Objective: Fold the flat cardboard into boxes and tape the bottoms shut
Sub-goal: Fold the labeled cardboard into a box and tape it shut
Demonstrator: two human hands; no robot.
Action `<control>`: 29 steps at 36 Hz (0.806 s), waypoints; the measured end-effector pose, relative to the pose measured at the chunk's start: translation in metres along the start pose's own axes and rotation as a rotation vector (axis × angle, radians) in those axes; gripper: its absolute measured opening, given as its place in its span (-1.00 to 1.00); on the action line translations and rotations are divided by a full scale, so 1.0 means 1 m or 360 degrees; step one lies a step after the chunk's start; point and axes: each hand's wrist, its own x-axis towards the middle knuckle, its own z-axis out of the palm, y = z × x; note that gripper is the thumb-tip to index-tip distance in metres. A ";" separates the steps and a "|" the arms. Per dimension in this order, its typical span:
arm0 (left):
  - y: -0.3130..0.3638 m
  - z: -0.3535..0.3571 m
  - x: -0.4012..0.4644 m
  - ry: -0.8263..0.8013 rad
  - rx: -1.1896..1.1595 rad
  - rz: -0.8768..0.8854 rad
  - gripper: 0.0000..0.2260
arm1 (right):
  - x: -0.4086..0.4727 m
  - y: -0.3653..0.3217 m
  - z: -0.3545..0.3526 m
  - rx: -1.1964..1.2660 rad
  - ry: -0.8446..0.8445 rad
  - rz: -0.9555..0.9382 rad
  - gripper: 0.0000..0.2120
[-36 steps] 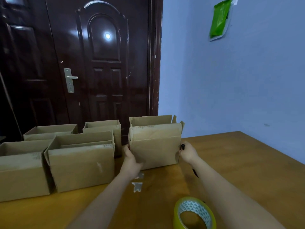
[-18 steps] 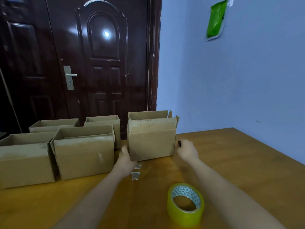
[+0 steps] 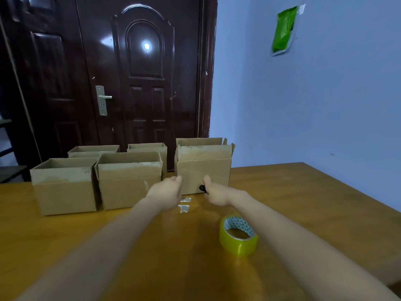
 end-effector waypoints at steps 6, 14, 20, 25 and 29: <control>-0.002 -0.033 -0.009 0.0125 0.0153 0.0084 -0.76 | -0.007 -0.014 0.004 -0.0260 0.0110 -0.0197 -0.80; -0.013 -0.064 -0.021 0.0182 0.0368 0.0059 -0.79 | -0.006 -0.047 0.042 -0.0871 0.0184 -0.0797 -0.84; -0.029 -0.069 -0.034 0.0171 0.0481 0.0004 -0.67 | -0.003 -0.076 0.071 -0.1216 0.0037 -0.0961 -0.67; -0.041 -0.070 -0.045 0.0158 0.0601 -0.0029 -0.64 | -0.002 -0.078 0.088 -0.1134 -0.0043 -0.0978 -0.62; -0.047 -0.069 -0.052 0.0059 0.0586 -0.0101 -0.60 | -0.004 -0.078 0.082 -0.0971 -0.0174 -0.0859 -0.64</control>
